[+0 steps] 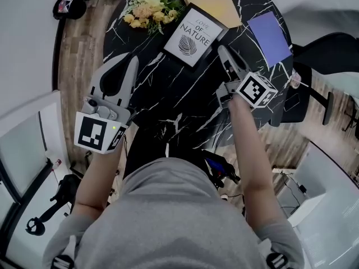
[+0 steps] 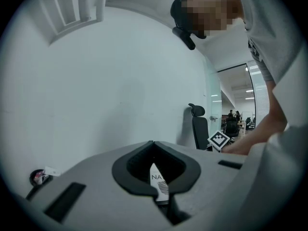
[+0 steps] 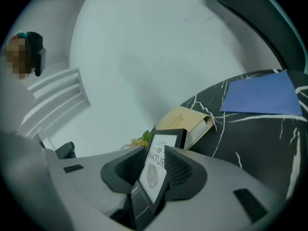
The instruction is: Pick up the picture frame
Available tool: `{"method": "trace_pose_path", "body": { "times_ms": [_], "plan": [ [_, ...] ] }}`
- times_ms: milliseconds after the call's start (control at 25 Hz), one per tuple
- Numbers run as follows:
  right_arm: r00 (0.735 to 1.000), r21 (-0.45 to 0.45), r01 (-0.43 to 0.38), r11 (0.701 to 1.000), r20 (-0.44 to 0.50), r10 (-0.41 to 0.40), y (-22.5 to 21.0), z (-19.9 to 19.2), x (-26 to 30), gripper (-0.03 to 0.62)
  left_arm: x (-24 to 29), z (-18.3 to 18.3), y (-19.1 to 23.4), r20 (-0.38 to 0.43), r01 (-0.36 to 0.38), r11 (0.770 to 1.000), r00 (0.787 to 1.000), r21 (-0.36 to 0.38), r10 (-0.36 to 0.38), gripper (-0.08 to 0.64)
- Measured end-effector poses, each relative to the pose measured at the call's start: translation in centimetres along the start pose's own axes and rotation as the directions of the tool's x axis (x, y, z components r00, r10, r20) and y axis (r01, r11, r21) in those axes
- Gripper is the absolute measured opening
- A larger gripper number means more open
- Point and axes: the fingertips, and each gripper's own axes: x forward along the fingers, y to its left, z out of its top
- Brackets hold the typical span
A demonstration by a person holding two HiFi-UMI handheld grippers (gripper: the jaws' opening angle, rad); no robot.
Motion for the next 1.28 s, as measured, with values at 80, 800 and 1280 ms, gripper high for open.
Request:
{"method": "trace_pose_path", "body": {
  "times_ms": [80, 800, 1280],
  "plan": [
    [0.999, 0.047, -0.004, 0.999, -0.034, 0.006, -0.6, -1.0, 1.1, 0.168, 0.3, -0.3, 0.1, -0.004, 0.005, 1.0, 1.0, -0.003, -0.005, 0.006],
    [0.974, 0.15, -0.058, 0.987, -0.207, 0.089, -2.8, -4.3, 6.4, 0.212, 1.0, -2.2, -0.1, -0.042, 0.024, 0.999, 0.999, -0.03, -0.025, 0.006],
    [0.96, 0.289, -0.126, 0.949, -0.205, 0.19, -2.2, -4.6, 7.1, 0.089, 0.2, -2.8, 0.4, -0.057, 0.01, 0.999, 0.998, -0.031, -0.012, 0.006]
  ]
}}
